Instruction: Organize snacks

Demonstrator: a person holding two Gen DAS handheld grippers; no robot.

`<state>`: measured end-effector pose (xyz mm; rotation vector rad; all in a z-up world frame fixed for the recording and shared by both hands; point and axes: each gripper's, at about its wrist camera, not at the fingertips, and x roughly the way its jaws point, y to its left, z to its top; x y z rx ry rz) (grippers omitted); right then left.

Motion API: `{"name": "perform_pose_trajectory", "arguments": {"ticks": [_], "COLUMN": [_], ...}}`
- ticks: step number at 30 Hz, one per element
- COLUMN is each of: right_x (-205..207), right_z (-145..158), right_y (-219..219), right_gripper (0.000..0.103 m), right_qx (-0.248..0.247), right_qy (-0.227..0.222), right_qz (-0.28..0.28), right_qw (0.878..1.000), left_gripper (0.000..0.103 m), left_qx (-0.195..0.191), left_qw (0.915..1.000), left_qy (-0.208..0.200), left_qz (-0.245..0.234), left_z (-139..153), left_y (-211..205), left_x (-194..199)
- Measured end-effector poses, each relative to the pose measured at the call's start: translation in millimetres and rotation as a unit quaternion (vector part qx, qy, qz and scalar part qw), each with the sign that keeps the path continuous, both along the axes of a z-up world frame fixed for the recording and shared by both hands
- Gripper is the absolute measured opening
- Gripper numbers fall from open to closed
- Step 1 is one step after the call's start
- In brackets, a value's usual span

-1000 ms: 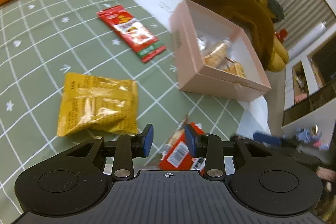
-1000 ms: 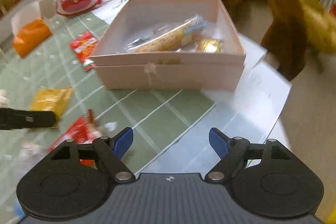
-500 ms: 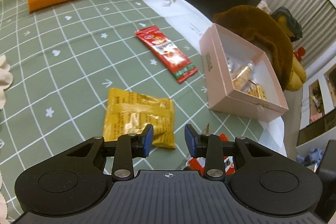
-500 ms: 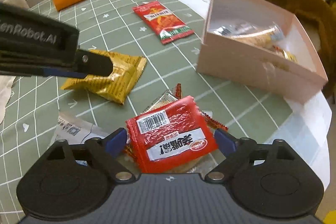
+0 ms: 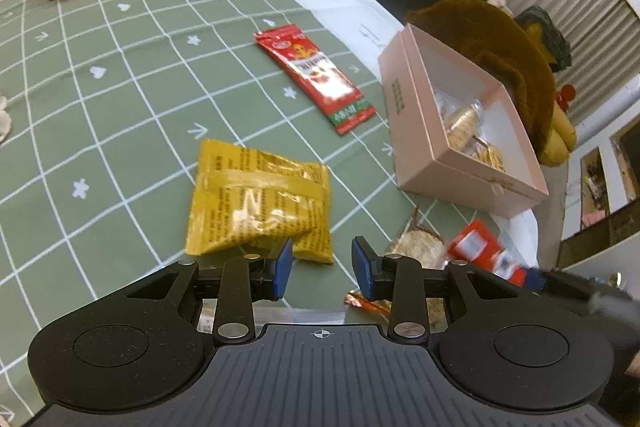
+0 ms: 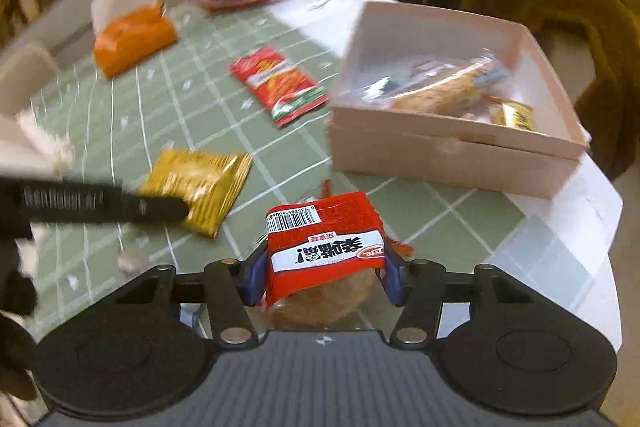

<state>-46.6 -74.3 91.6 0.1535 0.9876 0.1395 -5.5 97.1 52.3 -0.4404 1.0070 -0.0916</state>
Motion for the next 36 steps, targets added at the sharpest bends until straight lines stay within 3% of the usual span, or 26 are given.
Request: {"name": "perform_pose_trajectory", "arguments": {"ticks": [2,6,9,11,15,18,19,22,23,29,36], "right_x": [1.6,5.3,5.4,4.5,-1.6,-14.2,-21.0,-30.5,-31.8,-17.8,-22.6], "right_z": [5.6,11.1,7.8,4.0,-2.5,-6.5,-7.8,-13.5,-15.9,-38.3,-38.2], "right_y": [-21.8,-51.9,-71.0,-81.1,-95.1,-90.4,-84.6,-64.2,-58.0,-36.1,-39.1], "right_gripper": [0.055,0.055,0.059,0.077,0.078,0.078,0.075,0.046,0.043,0.041,0.041], "right_qx": [0.047,0.090,0.062,0.046,0.021,0.014,0.016,0.024,0.032,0.041,0.048], "right_qy": [-0.001,-0.003,-0.005,-0.001,0.002,0.002,0.002,0.010,0.014,0.035,0.023], "right_qz": [-0.011,-0.036,-0.079,-0.098,-0.110,-0.085,-0.065,-0.013,-0.004,0.004,0.002], "right_qw": [0.999,0.995,0.995,0.994,0.994,0.996,0.998,1.000,0.999,0.999,0.999], "left_gripper": [0.037,0.037,0.037,0.037,0.037,0.037,0.037,0.037,0.037,0.040,0.051], "left_qx": [-0.006,-0.010,-0.009,-0.008,0.008,0.013,0.011,-0.003,-0.010,-0.037,-0.063], "left_qw": [1.0000,0.9998,0.9990,0.9974,0.9933,0.9943,0.9946,0.9941,0.9934,0.9895,0.9886], "left_qy": [0.003,0.004,-0.006,-0.014,-0.025,-0.019,-0.019,-0.009,-0.003,0.007,0.012], "left_qz": [-0.003,-0.017,-0.044,-0.070,-0.113,-0.104,-0.102,-0.108,-0.114,-0.140,-0.136], "left_z": [-2.1,-2.5,-0.4,0.4,-0.8,-5.8,-7.5,-15.8,-19.3,-33.8,-27.0], "left_y": [-3.8,-13.5,-23.0,-32.6,-52.7,-56.0,-55.5,-54.6,-54.9,-56.8,-60.1], "left_x": [0.9,1.7,1.2,3.3,13.6,24.1,26.9,35.2,37.7,42.6,40.6]}}
